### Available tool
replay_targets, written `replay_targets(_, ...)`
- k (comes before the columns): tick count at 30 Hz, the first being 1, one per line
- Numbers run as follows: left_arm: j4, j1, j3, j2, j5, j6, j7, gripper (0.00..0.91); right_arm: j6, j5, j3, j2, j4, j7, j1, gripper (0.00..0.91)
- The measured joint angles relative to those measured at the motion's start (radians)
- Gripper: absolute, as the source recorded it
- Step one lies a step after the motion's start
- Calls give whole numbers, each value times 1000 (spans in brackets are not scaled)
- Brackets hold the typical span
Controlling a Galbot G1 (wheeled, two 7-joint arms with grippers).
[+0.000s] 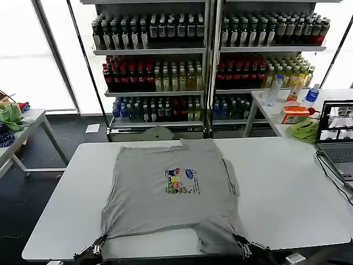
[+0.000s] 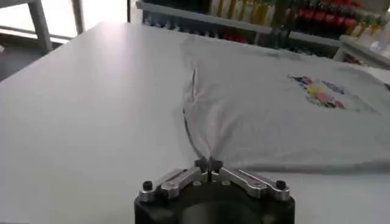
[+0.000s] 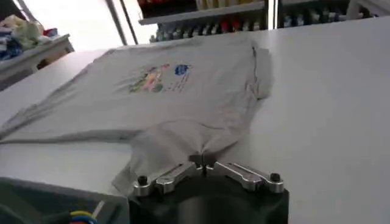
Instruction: Fold and organize the clothes.
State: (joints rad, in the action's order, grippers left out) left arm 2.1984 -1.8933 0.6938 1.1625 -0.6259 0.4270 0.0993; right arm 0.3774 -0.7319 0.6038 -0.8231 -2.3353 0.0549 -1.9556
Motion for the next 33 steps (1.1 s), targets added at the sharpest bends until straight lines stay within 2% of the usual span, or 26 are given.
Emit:
replay_targets(7, 27, -26, 38, -3, -4, 27, -2, 10, -8, -3, -8, 2, -4, 3, -5, 0)
replay_targets(15, 49, -2, 59, -16, -17, 55, -4, 10, -3, -28, -33, -23, -7, 17, 75, 0)
replay_targets(33, -18, 290, -4, -117, -97, 131, 17, 10, 49, -57, -167, -100, 114, 82, 441, 0)
